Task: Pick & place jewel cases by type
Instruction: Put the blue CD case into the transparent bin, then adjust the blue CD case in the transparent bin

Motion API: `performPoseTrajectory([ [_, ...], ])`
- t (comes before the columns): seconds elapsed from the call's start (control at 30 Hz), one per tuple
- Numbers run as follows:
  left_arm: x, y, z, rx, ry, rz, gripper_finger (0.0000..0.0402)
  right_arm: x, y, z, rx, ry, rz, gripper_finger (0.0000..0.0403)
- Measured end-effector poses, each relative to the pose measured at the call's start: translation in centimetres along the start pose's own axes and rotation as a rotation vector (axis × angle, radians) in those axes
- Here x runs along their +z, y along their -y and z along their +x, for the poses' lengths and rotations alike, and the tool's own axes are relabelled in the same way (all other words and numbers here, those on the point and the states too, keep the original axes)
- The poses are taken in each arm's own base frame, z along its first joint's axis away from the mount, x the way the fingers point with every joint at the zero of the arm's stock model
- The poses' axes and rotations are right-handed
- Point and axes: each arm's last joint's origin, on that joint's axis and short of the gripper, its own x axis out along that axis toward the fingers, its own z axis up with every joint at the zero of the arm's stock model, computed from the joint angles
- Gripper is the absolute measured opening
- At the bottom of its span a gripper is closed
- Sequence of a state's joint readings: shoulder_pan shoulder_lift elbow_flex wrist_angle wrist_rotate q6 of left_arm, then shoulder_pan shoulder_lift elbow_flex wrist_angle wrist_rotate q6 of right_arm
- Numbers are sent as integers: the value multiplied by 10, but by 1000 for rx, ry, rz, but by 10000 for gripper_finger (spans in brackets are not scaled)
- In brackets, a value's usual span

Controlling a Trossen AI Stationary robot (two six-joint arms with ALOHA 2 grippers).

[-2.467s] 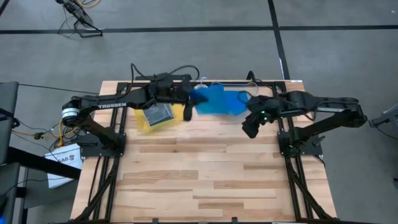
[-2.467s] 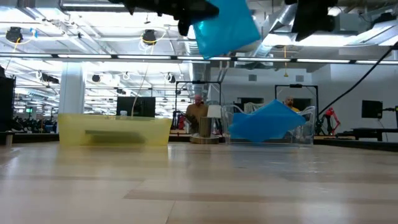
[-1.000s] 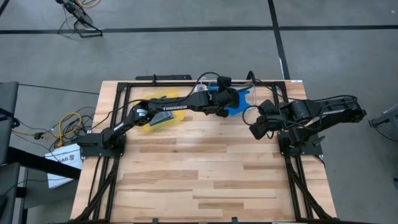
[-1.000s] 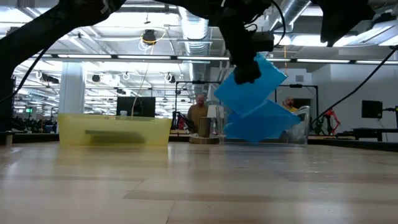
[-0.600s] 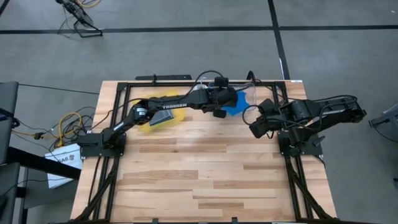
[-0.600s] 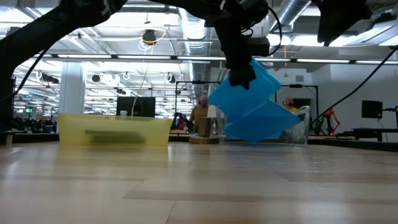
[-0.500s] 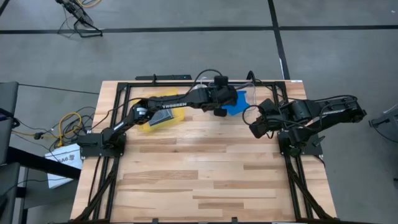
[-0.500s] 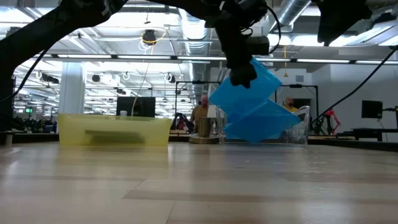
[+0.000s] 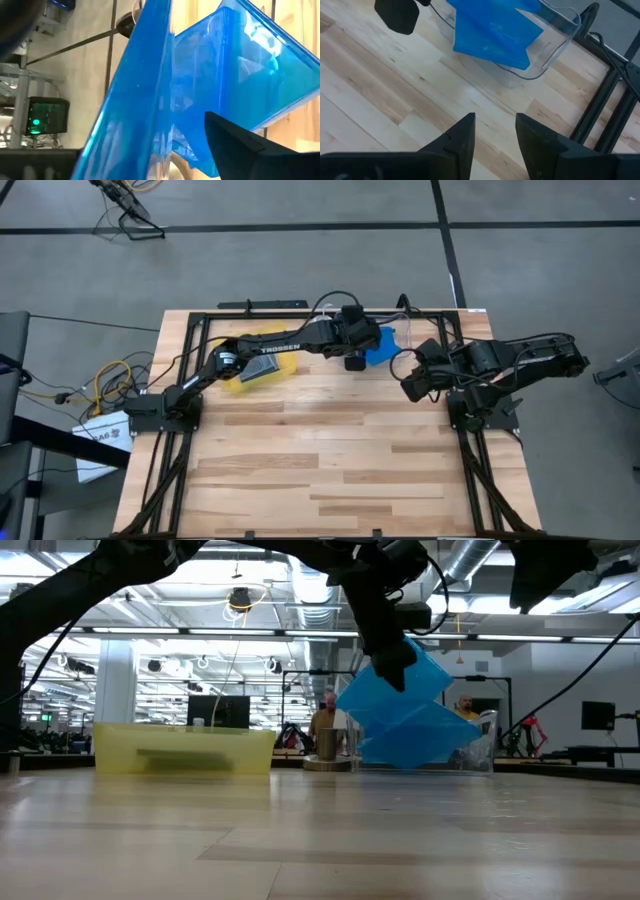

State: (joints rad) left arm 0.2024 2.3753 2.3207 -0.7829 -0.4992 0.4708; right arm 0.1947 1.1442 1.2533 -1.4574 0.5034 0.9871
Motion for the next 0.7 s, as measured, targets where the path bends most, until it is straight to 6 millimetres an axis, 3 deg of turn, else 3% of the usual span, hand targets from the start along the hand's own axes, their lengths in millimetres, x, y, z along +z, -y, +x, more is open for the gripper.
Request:
performPoseTrajectory([
  [0.2, 0, 0, 0, -18, 8, -52, 224, 0, 0, 0, 0, 0, 0, 134],
  [0.7, -2, -1, -7, -114, -16, -200, 226, 2, -3, 0, 30, 19, 19, 133],
])
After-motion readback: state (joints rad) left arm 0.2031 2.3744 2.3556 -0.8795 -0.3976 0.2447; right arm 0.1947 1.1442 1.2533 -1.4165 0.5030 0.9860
